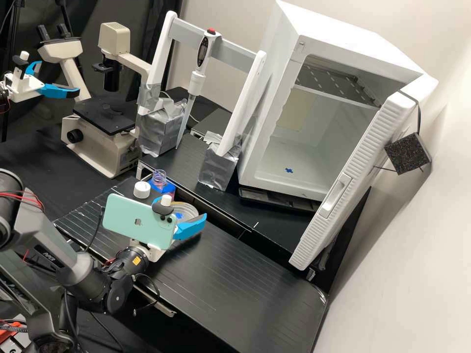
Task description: Close the lid
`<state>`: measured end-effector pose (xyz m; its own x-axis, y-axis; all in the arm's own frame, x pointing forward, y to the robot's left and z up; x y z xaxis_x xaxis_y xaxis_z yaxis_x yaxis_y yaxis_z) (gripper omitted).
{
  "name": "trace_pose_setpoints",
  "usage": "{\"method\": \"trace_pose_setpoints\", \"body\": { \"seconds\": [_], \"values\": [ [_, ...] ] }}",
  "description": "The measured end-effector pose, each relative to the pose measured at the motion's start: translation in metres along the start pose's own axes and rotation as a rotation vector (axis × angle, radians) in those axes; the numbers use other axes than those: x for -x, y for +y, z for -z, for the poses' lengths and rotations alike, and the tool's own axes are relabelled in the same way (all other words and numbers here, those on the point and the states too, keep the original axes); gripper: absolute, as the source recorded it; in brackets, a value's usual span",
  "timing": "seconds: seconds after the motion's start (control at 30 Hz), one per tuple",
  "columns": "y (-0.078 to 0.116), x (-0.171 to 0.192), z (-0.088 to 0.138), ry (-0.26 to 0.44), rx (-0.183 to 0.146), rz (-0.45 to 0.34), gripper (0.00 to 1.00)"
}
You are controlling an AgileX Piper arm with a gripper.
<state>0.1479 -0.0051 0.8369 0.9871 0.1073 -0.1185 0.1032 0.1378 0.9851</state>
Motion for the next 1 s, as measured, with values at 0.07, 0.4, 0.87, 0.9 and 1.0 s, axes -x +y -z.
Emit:
{"method": "trace_pose_setpoints", "body": {
  "seconds": [0.07, 0.4, 0.87, 0.9, 1.0],
  "values": [
    [0.000, 0.000, 0.000, -0.001, 0.001, 0.001, 1.00],
    [0.004, 0.005, 0.005, -0.002, 0.013, -0.022, 1.00],
    [0.014, 0.003, 0.054, 0.176, 0.048, -0.233, 1.00],
    [0.014, -0.001, 0.060, 0.203, 0.025, -0.294, 1.00],
    [0.010, -0.009, 0.063, 0.190, -0.067, -0.357, 1.00]
  ]
}}
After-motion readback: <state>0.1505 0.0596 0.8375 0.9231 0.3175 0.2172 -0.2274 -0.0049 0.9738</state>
